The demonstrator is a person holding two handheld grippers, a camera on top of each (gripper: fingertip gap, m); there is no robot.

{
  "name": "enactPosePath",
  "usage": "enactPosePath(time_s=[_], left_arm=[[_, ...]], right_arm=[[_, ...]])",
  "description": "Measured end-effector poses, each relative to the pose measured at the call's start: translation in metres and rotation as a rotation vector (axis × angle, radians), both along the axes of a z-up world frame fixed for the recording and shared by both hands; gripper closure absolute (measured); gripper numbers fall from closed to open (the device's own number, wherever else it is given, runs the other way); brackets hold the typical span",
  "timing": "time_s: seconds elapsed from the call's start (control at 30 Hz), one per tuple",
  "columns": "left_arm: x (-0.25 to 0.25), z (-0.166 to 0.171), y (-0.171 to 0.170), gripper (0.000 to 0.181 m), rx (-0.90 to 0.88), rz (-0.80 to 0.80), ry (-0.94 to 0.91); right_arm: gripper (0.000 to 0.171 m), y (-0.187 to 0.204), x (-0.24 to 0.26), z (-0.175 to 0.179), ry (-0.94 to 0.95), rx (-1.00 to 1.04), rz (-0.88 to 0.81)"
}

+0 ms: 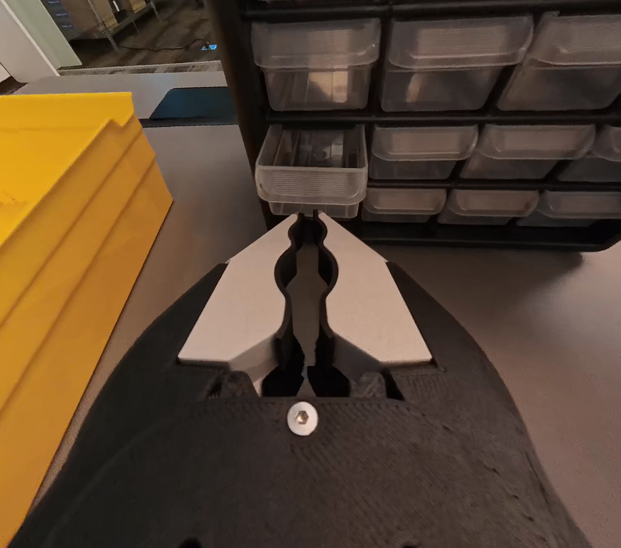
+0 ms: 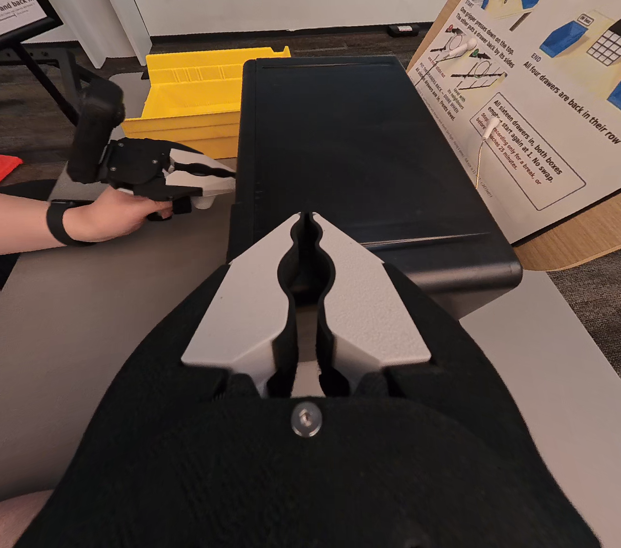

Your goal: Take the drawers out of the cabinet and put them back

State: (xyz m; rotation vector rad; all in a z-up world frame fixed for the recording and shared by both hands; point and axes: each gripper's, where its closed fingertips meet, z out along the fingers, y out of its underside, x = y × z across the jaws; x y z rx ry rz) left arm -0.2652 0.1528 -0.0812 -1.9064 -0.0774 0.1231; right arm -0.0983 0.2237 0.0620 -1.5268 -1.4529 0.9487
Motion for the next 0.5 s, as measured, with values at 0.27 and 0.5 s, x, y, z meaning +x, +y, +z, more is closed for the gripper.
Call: enactPosePath(time_s=[0.27,0.5], left_arm=[[-0.01,0.008,0.021,0.175,0.054,0.012,0.005],[-0.007,0.007,0.034,0.178,0.052,0.003,-0.003]], right_arm=[[0.171,0.0,0.0,0.0,0.0,0.003,0.001],[0.171,0.0,0.0,0.0,0.0,0.004,0.0]])
